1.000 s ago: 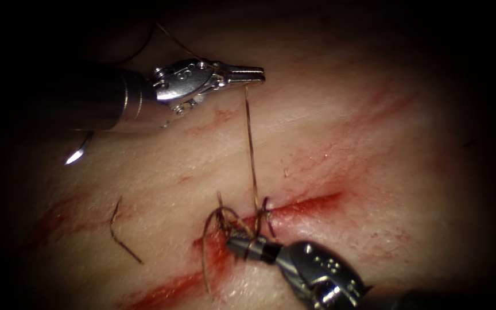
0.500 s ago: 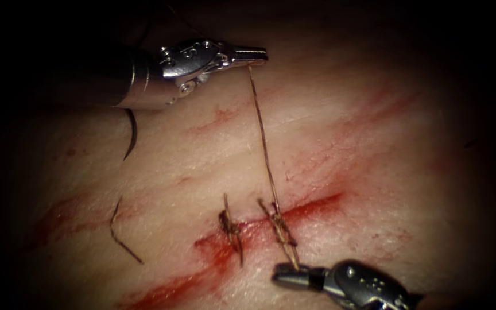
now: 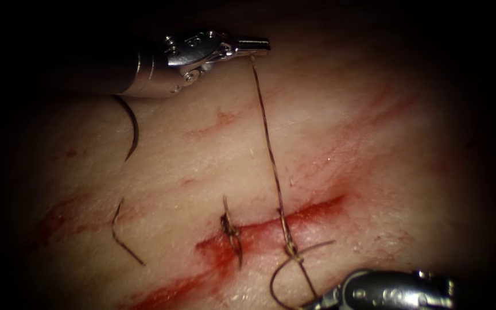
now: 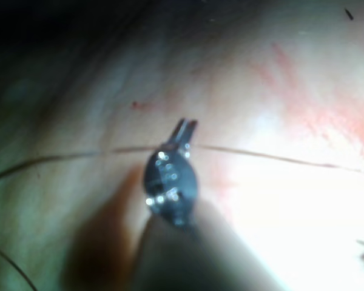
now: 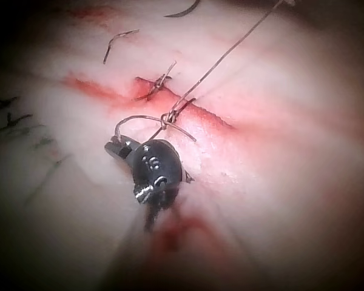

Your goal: Wound Closure

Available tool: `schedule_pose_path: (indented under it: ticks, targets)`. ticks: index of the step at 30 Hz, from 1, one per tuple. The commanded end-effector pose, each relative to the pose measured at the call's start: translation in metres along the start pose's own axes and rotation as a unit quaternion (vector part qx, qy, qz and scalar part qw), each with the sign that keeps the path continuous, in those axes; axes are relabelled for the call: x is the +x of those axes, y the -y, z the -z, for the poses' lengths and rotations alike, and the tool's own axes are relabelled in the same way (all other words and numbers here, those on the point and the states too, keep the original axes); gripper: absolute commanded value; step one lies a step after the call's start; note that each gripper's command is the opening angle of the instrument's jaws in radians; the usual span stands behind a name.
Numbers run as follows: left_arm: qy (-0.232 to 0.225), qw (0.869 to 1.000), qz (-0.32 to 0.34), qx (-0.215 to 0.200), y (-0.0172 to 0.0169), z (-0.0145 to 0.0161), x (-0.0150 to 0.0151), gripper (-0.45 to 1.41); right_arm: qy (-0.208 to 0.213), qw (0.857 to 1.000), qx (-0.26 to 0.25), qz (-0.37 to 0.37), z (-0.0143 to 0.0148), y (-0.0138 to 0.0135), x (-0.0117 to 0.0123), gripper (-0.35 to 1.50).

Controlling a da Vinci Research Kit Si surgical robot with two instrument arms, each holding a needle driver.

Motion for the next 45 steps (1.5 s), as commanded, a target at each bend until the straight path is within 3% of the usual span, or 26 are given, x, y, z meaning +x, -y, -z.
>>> schedule_pose_path:
  ticks: [1,4,6,7,9,11,13,17,22,29,45]
  targets:
    - [0.001,1.0,0.0,0.0,0.0004,-0.0007,-0.0003,-0.45,0.018,0.998,-0.016,0.054,-0.0005,-0.0018,0.0001,-0.35]
    - [0.001,1.0,0.0,0.001,0.0006,-0.0008,-0.0002,-0.45,0.053,0.99,-0.022,0.128,-0.0002,-0.0024,0.0002,-0.35]
    - [0.002,1.0,0.0,0.002,0.0009,-0.0008,-0.0002,-0.45,0.096,0.977,-0.014,0.191,-0.0004,-0.0024,0.0002,-0.35]
    - [0.004,1.0,0.0,0.002,0.0012,-0.0008,0.0,-0.45,0.132,0.963,0.004,0.234,-0.0007,-0.002,0.0,-0.35]
    - [0.004,1.0,0.0,0.002,0.0015,-0.0007,0.0001,-0.45,0.143,0.955,0.012,0.261,-0.0008,-0.0016,-0.0002,-0.35]
    - [0.004,1.0,0.0,0.003,0.0016,-0.0007,0.0001,-0.45,0.155,0.937,0.035,0.312,-0.0004,-0.0009,-0.0005,-0.35]
    - [0.004,1.0,0.0,0.003,0.0017,-0.0008,0.0002,-0.45,0.14,0.927,0.067,0.34,-0.0009,0.0002,-0.0003,-0.35]
    - [0.003,1.0,0.001,0.006,0.0026,-0.0011,0.0006,-0.45,0.114,0.928,0.082,0.346,-0.0019,0.0012,-0.0002,-0.35]
    - [0.008,1.0,0.002,0.015,0.0037,-0.0017,0.0011,-0.45,0.096,0.949,0.057,0.295,-0.002,0.0007,-0.0003,-0.35]
    - [0.041,0.996,-0.043,0.062,0.0055,-0.0027,0.0018,-0.45,0.079,0.965,0.035,0.249,-0.0034,-0.0001,0.001,-0.35]
    - [0.056,0.991,-0.064,0.101,0.0089,-0.002,0.0008,-0.45,0.075,0.97,0.024,0.229,-0.0047,-0.0001,0.0009,-0.35]
